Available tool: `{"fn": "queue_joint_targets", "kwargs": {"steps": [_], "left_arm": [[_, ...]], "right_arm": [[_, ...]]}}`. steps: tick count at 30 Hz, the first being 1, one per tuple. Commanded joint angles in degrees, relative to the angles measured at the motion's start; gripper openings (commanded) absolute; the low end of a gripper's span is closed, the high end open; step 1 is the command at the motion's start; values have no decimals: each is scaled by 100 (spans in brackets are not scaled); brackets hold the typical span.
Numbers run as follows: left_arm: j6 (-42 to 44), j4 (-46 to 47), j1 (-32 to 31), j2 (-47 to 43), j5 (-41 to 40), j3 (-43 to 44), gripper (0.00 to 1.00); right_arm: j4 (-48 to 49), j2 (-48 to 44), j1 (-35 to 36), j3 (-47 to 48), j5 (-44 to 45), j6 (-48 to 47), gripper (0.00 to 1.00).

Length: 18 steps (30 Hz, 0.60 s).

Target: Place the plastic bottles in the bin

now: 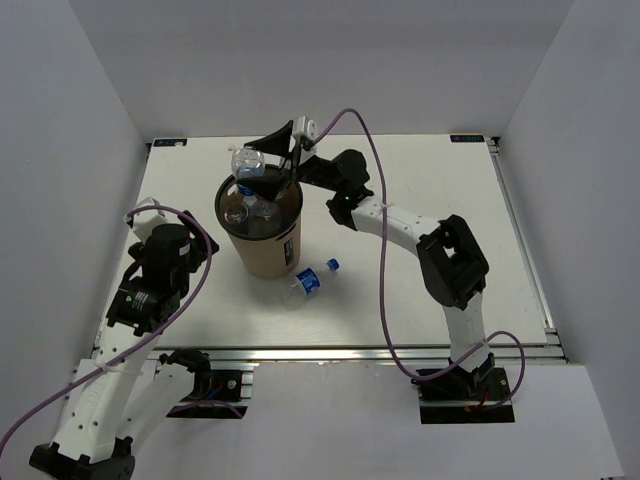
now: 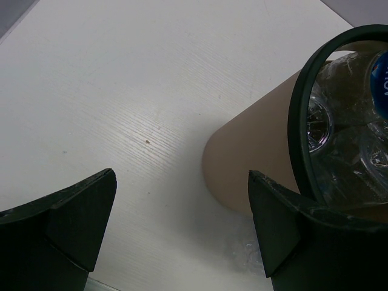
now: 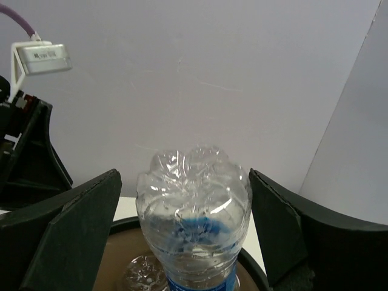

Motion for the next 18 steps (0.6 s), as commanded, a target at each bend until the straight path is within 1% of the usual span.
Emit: {"fn": "queue_joint_targets", "kwargs": {"steps": [1, 6, 10, 12, 13, 15, 16, 18], "left_arm": [[76, -22, -2, -17, -112, 117, 98], [120, 31, -2, -17, -95, 152, 98], [172, 119, -2, 36, -94, 152, 98], [181, 145, -2, 71, -25, 143, 98], [181, 163, -2, 106, 2, 126, 98], [234, 242, -2, 106, 99, 56, 98], [269, 260, -2, 106, 125, 29, 98], [295, 269, -2, 115, 125, -15, 98]], "right_arm": [[-599, -362, 13, 278, -41, -185, 89], [-1503, -670, 13, 383, 82, -509, 89], [-1777, -846, 13, 287, 91, -694, 88], [-1935, -846, 13, 339, 179, -747, 78], [-2240, -803, 13, 401, 170, -826, 67], [-2515, -706, 13, 489, 135, -914, 57], [-2560, -679, 13, 472, 109, -949, 49], [-2621, -574, 22, 419, 117, -1080, 45]]}}
